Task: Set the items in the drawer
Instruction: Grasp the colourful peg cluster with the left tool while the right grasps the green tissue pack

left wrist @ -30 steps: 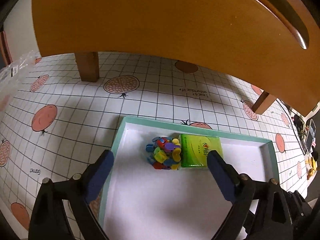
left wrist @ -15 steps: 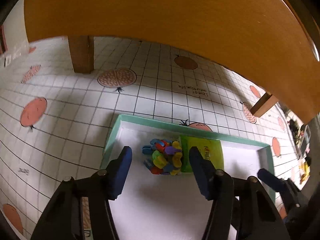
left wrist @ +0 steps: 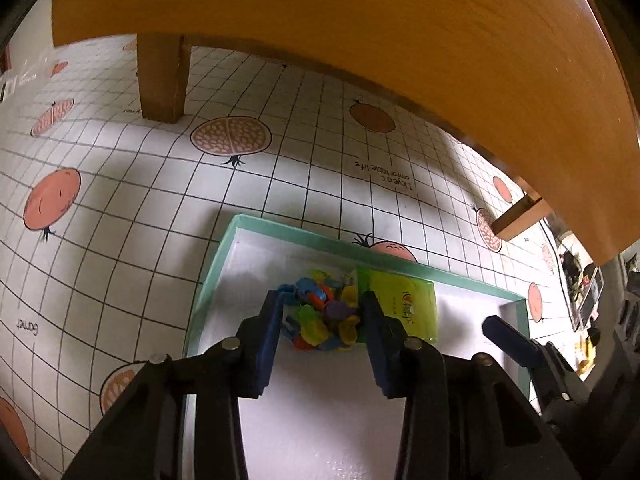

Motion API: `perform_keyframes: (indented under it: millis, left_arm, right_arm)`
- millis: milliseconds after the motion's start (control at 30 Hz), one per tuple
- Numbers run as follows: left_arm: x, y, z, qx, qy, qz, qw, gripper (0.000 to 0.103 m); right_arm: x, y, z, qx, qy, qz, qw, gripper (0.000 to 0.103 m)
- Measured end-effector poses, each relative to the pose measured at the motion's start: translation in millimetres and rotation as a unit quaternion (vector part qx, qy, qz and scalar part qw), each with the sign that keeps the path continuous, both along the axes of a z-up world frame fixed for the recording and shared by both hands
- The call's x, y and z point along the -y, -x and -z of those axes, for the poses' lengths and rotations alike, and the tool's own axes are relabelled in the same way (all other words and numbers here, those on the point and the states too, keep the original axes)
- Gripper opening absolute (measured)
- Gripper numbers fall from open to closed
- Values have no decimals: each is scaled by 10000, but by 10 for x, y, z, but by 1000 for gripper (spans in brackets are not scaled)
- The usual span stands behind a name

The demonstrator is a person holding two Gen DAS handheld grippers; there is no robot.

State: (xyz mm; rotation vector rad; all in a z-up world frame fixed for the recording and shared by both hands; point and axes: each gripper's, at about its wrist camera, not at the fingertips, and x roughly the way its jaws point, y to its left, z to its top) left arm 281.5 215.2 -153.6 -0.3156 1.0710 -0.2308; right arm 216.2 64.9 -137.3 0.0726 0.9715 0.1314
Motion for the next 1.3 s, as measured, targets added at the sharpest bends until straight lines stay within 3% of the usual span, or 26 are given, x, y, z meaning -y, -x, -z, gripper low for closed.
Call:
perform_keyframes:
  millis: [200, 833, 1133, 1300]
  left_arm:
    - [-92, -2, 22, -122, 214, -188, 9995, 41]
    - [-102, -14, 33, -173, 316, -244, 9991, 41]
    - [-99, -20, 36, -192, 358, -265, 9988, 41]
    - [-101, -24, 40, -196, 366, -268, 9988, 41]
  right_arm:
    - [-52, -89, 66, -41, 74, 8, 10000, 103]
    - [-132, -217, 172, -137, 216, 12, 9997, 102]
    - [-176, -213, 151, -103, 202, -119, 9997, 88]
    - [-232, -182, 113, -74, 196, -290, 9994, 73]
